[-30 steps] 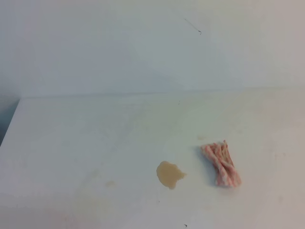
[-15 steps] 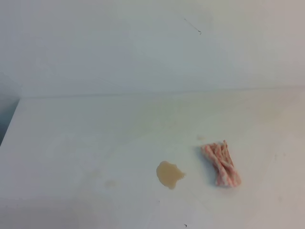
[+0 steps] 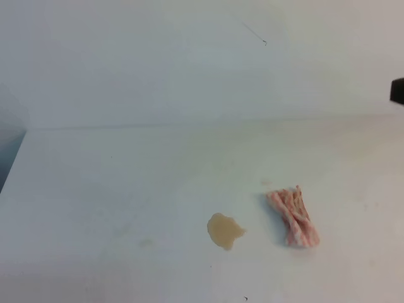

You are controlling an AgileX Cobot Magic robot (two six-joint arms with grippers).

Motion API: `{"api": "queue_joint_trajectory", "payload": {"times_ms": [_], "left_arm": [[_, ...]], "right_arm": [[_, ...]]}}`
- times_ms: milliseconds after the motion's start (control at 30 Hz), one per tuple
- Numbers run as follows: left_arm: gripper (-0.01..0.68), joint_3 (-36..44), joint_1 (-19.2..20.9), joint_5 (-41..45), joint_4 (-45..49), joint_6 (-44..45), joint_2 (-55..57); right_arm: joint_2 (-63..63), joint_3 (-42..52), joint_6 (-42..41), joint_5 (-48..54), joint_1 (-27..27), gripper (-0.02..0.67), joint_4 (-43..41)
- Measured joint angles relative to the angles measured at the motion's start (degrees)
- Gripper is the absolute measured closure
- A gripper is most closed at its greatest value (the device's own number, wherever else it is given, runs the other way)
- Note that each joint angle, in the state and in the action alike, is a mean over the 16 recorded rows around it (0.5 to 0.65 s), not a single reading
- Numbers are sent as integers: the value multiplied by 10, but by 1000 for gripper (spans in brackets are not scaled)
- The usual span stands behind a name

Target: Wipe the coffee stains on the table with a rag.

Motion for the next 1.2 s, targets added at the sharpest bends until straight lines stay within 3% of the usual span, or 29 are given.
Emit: {"api": "queue_joint_trajectory", "payload": {"times_ms": [200,400,633,767,1033,1200], "left_arm": [[672,0,0,0,0,0,0],[672,0,0,0,0,0,0],[672,0,0,0,0,0,0],[672,0,0,0,0,0,0],[672,0,0,0,0,0,0],[672,0,0,0,0,0,0]], "right_arm": [[97,-1,-28,31,7,613,17],[189,-1,-35,35,33,495,-2],[270,-1,31,-9,92,337,-88],[307,-1,97,-45,130,280,-161],[370,-1,210,-101,181,267,-276],[403,-1,239,-115,192,326,-297]]}}
